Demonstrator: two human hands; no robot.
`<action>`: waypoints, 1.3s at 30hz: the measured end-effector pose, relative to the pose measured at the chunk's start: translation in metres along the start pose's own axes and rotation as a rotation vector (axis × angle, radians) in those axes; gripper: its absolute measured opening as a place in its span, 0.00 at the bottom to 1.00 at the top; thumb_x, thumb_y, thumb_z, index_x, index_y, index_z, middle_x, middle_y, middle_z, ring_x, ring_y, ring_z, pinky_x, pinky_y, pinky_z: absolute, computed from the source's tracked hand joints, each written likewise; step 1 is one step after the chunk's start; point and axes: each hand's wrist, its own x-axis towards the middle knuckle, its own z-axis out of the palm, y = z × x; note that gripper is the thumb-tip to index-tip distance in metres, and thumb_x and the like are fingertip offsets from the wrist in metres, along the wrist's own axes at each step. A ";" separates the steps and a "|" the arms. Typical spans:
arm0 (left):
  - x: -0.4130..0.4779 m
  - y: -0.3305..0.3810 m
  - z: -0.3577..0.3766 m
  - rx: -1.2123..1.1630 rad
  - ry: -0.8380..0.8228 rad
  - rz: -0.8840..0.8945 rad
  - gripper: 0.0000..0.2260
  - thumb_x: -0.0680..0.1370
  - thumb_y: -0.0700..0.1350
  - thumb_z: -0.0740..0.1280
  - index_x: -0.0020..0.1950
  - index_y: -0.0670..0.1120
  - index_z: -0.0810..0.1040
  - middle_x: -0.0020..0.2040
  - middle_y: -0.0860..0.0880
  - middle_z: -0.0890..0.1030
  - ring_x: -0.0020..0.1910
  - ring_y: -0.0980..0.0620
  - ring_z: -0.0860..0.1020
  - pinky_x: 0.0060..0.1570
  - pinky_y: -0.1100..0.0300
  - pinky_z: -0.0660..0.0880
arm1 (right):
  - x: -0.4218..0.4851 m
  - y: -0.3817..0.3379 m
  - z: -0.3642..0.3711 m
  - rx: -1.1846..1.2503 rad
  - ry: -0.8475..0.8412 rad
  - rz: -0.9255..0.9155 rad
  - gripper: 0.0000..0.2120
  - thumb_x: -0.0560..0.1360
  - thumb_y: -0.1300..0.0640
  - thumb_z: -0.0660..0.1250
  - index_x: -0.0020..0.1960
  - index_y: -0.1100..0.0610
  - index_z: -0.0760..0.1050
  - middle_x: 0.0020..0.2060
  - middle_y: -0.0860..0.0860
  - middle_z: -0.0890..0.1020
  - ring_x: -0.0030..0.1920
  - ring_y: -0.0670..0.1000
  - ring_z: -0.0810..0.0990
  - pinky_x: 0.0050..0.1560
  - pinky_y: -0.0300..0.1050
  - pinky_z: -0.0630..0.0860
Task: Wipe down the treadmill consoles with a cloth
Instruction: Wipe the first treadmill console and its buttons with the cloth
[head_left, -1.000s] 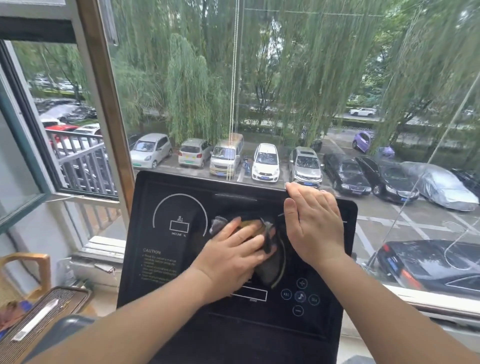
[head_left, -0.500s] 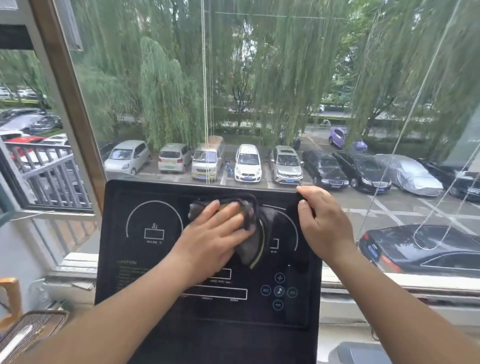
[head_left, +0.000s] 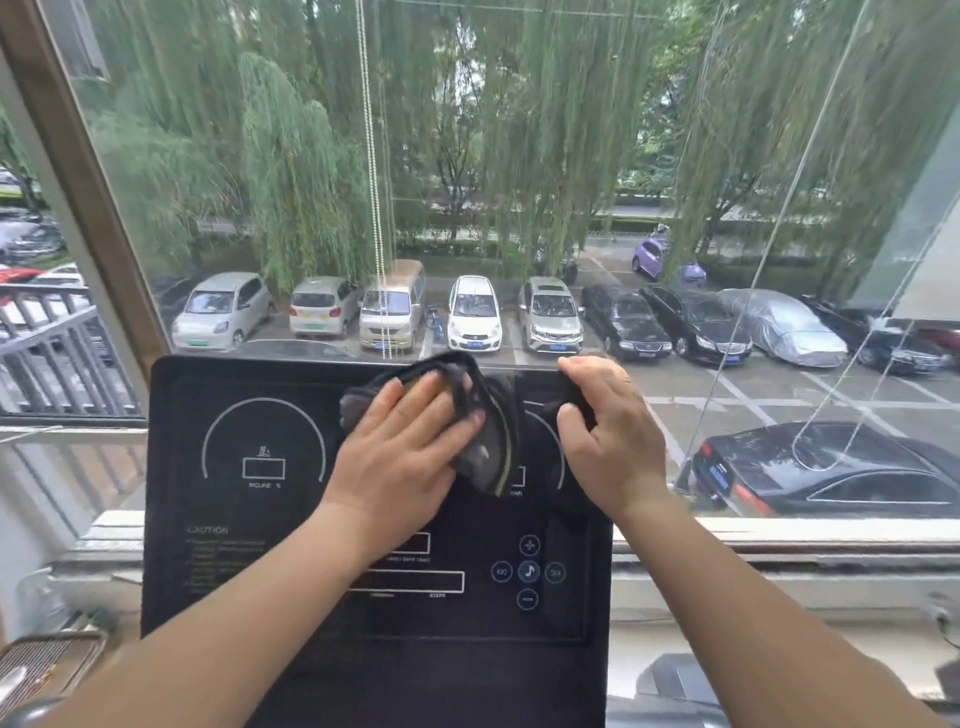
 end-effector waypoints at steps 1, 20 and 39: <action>0.005 0.004 -0.001 -0.014 0.017 -0.113 0.22 0.79 0.46 0.65 0.74 0.50 0.78 0.79 0.45 0.71 0.80 0.40 0.66 0.76 0.36 0.64 | -0.001 -0.001 0.001 0.008 0.004 0.000 0.23 0.76 0.52 0.60 0.70 0.46 0.76 0.70 0.43 0.77 0.74 0.46 0.70 0.71 0.49 0.71; -0.004 0.079 0.015 -0.089 -0.001 -0.169 0.24 0.79 0.42 0.65 0.76 0.47 0.75 0.80 0.45 0.68 0.81 0.38 0.63 0.78 0.37 0.60 | 0.009 0.009 -0.003 0.309 -0.013 0.044 0.20 0.76 0.56 0.61 0.64 0.46 0.82 0.63 0.39 0.80 0.68 0.42 0.74 0.72 0.50 0.70; 0.015 0.085 0.019 -0.086 -0.174 0.469 0.21 0.78 0.45 0.64 0.71 0.52 0.78 0.74 0.50 0.76 0.79 0.43 0.68 0.79 0.41 0.58 | 0.022 0.012 -0.018 0.560 -0.141 0.208 0.21 0.80 0.44 0.56 0.59 0.48 0.85 0.58 0.41 0.85 0.65 0.42 0.79 0.73 0.53 0.70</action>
